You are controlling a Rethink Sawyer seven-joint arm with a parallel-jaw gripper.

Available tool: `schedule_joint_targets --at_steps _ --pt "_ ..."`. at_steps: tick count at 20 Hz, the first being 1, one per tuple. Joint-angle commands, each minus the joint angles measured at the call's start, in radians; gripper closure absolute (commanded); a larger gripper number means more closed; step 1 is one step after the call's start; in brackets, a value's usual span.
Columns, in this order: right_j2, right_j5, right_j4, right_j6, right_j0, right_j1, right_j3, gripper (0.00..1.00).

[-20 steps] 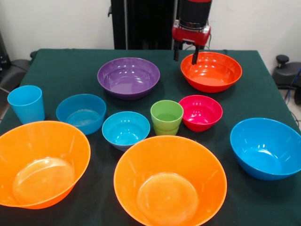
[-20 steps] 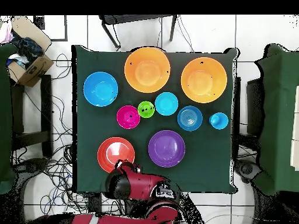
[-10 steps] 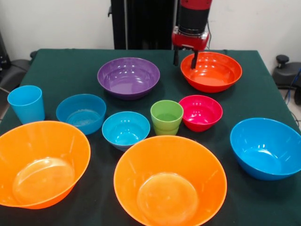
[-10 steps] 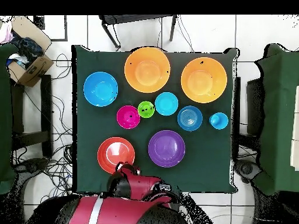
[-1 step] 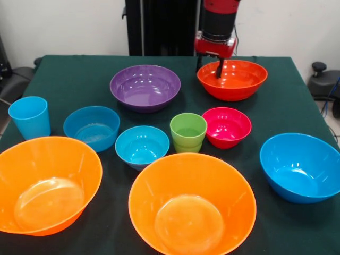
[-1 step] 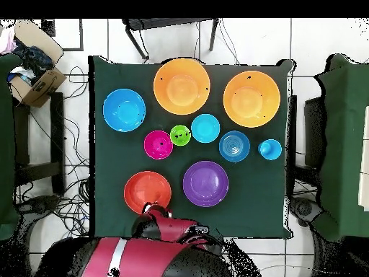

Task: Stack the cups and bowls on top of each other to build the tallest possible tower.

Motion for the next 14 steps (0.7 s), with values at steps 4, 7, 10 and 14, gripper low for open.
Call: schedule_joint_targets --at_steps 4,7,10,14 --pt "0.052 -0.006 0.017 0.138 0.028 0.016 -0.087 0.0" --pt "0.052 0.002 0.017 0.137 0.031 0.009 -0.084 0.0" --pt "0.049 0.009 0.019 0.136 0.031 0.006 -0.086 0.0" --pt "0.054 -0.002 0.007 0.132 0.027 0.005 -0.085 0.0"
